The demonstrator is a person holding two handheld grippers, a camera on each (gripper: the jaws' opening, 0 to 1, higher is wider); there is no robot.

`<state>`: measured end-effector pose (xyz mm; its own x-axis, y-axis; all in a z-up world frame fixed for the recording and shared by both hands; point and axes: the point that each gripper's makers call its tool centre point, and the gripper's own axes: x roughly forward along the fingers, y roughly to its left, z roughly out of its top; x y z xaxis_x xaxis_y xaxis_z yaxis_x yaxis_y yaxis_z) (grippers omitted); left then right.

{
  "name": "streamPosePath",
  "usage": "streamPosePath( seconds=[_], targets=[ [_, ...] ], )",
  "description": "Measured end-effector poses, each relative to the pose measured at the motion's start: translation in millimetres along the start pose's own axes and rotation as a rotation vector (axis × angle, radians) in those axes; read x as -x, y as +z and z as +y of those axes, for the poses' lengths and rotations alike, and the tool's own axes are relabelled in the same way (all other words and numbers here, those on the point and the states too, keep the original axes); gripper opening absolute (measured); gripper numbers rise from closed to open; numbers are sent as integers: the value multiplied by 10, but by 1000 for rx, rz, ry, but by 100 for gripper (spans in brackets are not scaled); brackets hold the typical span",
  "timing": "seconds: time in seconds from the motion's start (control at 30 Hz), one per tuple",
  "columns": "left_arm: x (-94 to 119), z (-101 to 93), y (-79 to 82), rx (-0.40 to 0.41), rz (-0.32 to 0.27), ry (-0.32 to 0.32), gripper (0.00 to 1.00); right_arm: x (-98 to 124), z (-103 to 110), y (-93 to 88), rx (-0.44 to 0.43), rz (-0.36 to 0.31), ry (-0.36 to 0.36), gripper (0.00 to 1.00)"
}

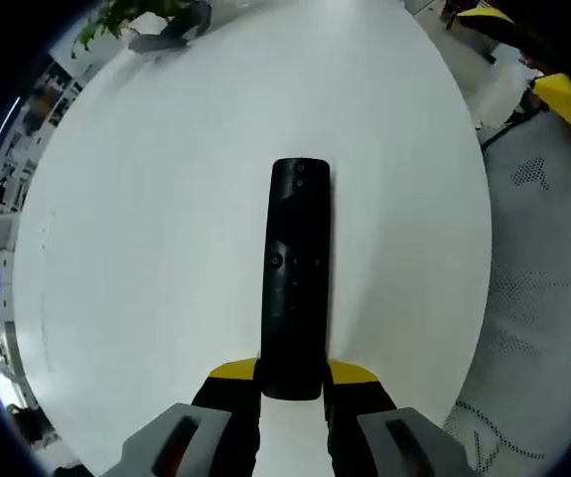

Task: Press the specified remote control buttons in sequence, fully releasing each button before pressing the next.

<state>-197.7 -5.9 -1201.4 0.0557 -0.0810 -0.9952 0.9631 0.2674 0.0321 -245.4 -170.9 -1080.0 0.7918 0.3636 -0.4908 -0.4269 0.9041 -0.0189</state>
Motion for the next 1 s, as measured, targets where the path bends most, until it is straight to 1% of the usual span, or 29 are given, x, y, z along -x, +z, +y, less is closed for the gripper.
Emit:
streamPosePath(
  seconds=[0.1, 0.33, 0.43, 0.53, 0.63, 0.73, 0.87, 1.0],
  targets=[
    [3, -51, -6, -2, -2, 0, 23, 0, 0, -14, 0, 8, 0, 31],
    [11, -143, -24, 11, -26, -2, 23, 7, -10, 10, 0, -5, -5, 30],
    [18, -190, -28, 36, -45, 1, 23, 11, -37, 6, -9, -3, -14, 29],
    [22, -241, -38, 36, -63, 1, 23, 16, -37, 7, -21, -4, -9, 28],
    [29, -277, -43, 50, -83, 2, 23, 20, -36, 13, -20, -7, -10, 28],
    [29, -294, -40, 60, -94, 3, 23, 25, -44, 22, -19, -12, -14, 28],
    [34, -343, -45, 67, -105, 4, 23, 18, -37, 5, -17, 0, -11, 26],
    [39, -392, -49, 87, -129, 9, 23, 31, -80, 18, -19, -11, -29, 27]
  ],
)
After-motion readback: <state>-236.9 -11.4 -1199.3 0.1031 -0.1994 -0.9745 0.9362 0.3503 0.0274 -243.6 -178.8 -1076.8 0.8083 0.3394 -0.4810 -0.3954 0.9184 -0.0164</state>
